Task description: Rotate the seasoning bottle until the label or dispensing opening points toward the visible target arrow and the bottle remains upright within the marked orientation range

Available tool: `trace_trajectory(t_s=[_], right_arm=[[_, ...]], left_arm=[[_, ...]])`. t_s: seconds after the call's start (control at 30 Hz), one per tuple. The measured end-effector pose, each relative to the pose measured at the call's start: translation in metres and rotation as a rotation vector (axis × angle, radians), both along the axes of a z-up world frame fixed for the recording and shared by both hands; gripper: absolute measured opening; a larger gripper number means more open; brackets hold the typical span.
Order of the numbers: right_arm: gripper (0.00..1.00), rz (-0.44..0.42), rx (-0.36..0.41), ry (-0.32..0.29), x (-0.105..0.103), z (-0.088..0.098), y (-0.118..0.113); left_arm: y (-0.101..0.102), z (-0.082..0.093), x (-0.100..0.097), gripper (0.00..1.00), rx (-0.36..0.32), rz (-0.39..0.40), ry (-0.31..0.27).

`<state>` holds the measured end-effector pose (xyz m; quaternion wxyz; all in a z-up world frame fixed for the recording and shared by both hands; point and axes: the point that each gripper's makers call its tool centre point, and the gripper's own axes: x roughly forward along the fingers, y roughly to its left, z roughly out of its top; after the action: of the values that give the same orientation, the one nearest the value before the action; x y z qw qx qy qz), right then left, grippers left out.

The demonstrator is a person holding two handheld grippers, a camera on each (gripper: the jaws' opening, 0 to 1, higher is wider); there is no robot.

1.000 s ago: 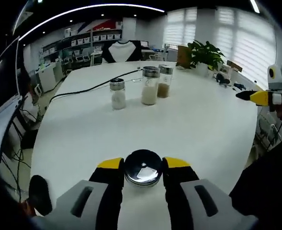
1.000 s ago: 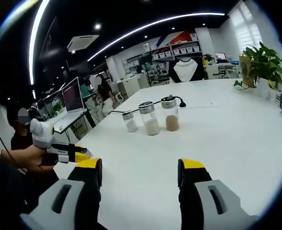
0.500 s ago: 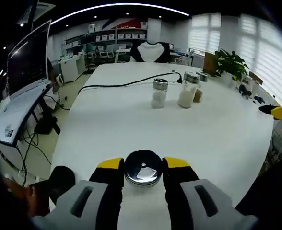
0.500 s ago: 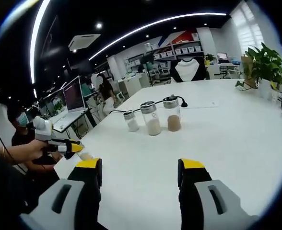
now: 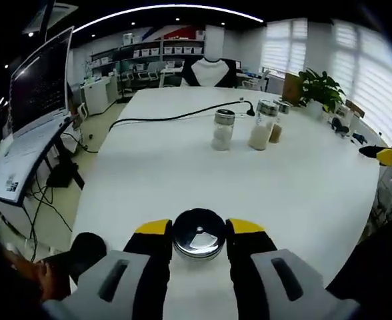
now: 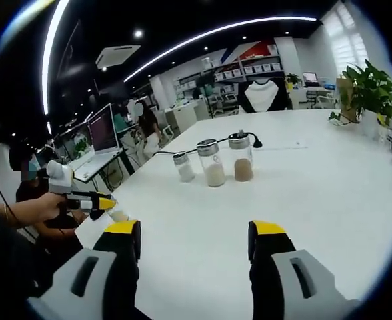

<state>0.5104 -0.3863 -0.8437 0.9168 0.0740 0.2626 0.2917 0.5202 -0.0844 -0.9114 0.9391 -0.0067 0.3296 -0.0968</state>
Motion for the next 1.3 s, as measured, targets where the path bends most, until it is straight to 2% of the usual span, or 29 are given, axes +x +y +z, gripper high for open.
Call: trace_trajectory(t_s=[0.13, 0.2, 0.47, 0.57, 0.63, 0.87, 1.03, 1.3], right_arm=[[0.65, -0.004, 0.002, 0.001, -0.002, 0.000, -0.001], [0.65, -0.007, 0.003, 0.001, -0.002, -0.001, -0.001], [0.65, -0.036, 0.005, 0.004, -0.005, -0.002, -0.006], [0.65, -0.047, 0.005, 0.005, -0.006, -0.002, -0.009], [0.65, -0.054, 0.003, 0.003, -0.007, -0.002, -0.011], [0.65, -0.101, 0.006, 0.000, -0.010, -0.001, -0.023], [0.65, -0.130, -0.003, -0.007, -0.012, 0.002, -0.031], [0.65, -0.178, -0.001, -0.012, -0.020, 0.008, -0.042]], left_arm=[[0.002, 0.004, 0.003, 0.48, 0.025, 0.011, -0.012], [0.001, 0.006, 0.005, 0.53, 0.011, 0.014, -0.016], [-0.010, 0.010, 0.015, 0.53, 0.028, -0.042, -0.016], [-0.021, 0.009, 0.023, 0.53, 0.048, -0.108, -0.013], [-0.024, 0.011, 0.028, 0.52, 0.057, -0.121, -0.019], [-0.035, 0.017, 0.056, 0.52, 0.073, -0.175, -0.031], [-0.044, 0.028, 0.083, 0.52, 0.054, -0.207, -0.069], [-0.063, 0.037, 0.129, 0.53, 0.046, -0.286, -0.072]])
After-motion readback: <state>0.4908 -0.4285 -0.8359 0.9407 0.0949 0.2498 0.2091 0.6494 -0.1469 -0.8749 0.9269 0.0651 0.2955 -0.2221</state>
